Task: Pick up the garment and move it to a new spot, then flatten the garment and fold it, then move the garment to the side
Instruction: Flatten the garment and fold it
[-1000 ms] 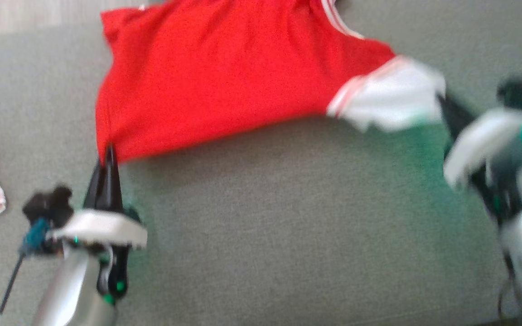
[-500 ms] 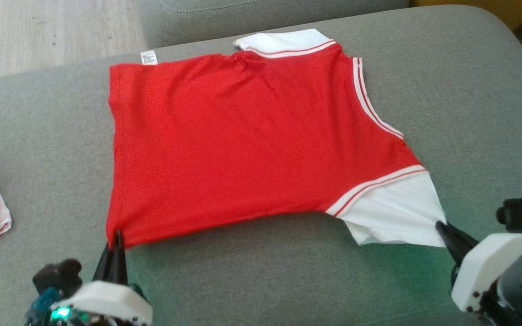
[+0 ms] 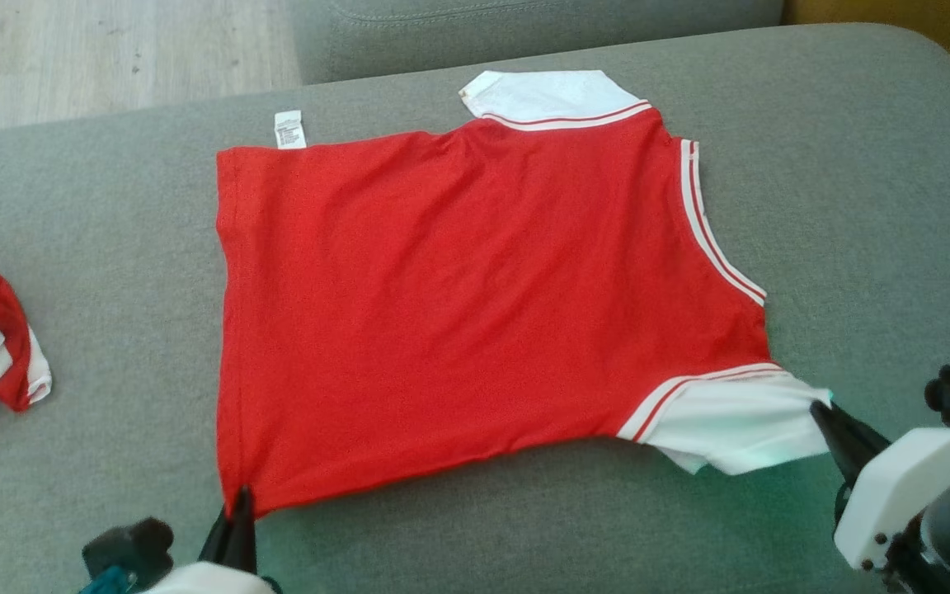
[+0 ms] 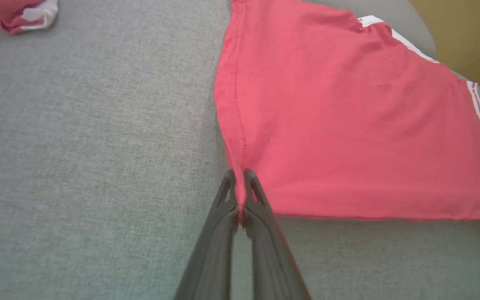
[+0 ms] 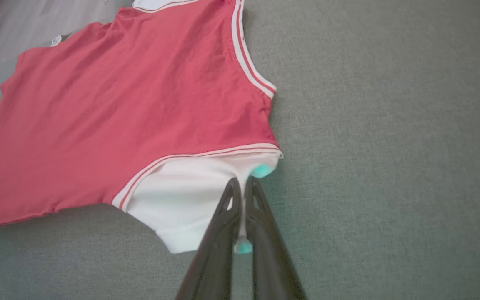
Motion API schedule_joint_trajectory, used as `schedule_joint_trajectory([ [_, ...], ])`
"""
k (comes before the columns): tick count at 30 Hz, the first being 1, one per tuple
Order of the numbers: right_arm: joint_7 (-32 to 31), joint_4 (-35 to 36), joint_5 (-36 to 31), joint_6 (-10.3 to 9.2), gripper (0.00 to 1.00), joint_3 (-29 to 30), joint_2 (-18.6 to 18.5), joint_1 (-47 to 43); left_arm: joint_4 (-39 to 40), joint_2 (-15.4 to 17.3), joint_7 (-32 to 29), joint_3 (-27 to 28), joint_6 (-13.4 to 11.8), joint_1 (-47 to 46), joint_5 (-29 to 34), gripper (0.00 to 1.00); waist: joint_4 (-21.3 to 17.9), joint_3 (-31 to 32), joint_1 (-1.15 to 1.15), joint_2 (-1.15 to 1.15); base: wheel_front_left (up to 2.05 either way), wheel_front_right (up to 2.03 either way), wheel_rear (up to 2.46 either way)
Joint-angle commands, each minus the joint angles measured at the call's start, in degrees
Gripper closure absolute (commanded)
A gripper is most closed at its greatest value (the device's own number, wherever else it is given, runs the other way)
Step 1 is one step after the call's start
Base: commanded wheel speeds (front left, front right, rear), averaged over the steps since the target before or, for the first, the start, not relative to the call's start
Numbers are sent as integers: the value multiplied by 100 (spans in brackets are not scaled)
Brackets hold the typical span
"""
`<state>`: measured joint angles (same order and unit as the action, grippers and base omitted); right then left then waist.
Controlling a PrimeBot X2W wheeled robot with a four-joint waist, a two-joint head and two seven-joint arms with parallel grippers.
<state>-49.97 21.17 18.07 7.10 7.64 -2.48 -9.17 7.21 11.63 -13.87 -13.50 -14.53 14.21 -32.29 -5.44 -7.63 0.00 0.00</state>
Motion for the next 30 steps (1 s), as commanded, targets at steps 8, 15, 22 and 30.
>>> schedule_joint_trajectory([
  [8, 513, 98, -25, 39, 100, -367, -133, 947, 371, -84, -63, 75, 348, -878, -317, 100, 11, -196, 0, 0, 0, 0, 0],
  [15, 1044, -652, 323, 39, 100, -715, -554, 1891, 135, -406, 67, 307, 498, -1443, -846, 100, 60, -495, 0, 0, 0, 0, 0],
  [22, 1707, -1651, 495, 39, 100, -1007, -897, 2705, -647, -437, 316, 471, 632, -2160, -908, 100, 152, -764, 0, 0, 0, 0, 0],
  [30, 2393, -2474, 492, 39, 100, -1282, -1006, 3293, -1499, -490, 570, 415, 593, -2700, -712, 100, 191, -989, 0, 0, 0, 0, 0],
])
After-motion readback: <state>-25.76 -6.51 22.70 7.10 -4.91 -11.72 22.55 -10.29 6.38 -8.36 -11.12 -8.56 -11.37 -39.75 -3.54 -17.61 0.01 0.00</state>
